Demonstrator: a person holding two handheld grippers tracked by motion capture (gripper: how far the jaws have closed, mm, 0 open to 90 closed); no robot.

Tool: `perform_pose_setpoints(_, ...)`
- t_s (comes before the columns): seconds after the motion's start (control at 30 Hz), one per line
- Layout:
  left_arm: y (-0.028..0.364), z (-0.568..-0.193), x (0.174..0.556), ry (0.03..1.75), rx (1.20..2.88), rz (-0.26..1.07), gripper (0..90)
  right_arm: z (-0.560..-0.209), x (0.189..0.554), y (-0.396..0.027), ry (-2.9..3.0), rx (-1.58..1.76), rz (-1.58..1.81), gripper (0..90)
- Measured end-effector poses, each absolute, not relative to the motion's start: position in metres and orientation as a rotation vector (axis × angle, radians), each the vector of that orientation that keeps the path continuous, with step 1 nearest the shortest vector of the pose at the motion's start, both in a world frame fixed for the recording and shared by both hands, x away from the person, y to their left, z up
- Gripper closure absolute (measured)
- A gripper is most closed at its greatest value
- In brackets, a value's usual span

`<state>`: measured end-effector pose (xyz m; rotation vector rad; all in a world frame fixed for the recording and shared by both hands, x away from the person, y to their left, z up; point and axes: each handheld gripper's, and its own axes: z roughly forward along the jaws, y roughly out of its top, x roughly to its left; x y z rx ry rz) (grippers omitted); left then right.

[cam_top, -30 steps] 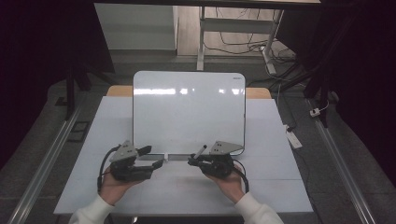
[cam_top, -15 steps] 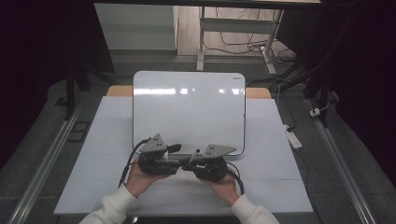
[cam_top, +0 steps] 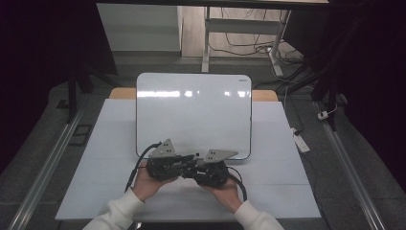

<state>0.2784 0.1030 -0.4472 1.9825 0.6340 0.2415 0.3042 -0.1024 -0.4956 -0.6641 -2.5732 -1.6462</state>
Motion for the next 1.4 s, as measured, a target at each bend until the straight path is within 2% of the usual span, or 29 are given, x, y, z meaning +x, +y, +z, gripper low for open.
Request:
perform_pose_setpoints(0.2, 0.107, -0.446, 0.278, 0.646, 1.985, 0.251, 81.3, -0.497, 0.304, -0.1, -2.537, -0.663, -1.651, 74.6)
perform_pose_setpoints(0.4, 0.12, -0.445, 0.281, 0.706, 1.967, 0.312, 81.4, -0.494, 0.303, -0.101, -2.52, -0.68, -1.713, 57.2)
perform_pose_setpoints(0.6, 0.143, -0.444, 0.285, 0.795, 1.938, 0.346, 81.3, -0.488, 0.305, -0.112, -2.507, -0.72, -1.778, 49.7)
perform_pose_setpoints(1.0, 0.2, -0.447, 0.297, 1.026, 1.828, 0.419, 81.2, -0.486, 0.311, -0.168, -2.548, -0.892, -1.823, 48.4)
perform_pose_setpoints(1.4, 0.206, -0.453, 0.322, 1.175, 1.81, 0.522, 81.1, -0.486, 0.299, -0.246, -2.562, -1.143, -1.874, 48.4)
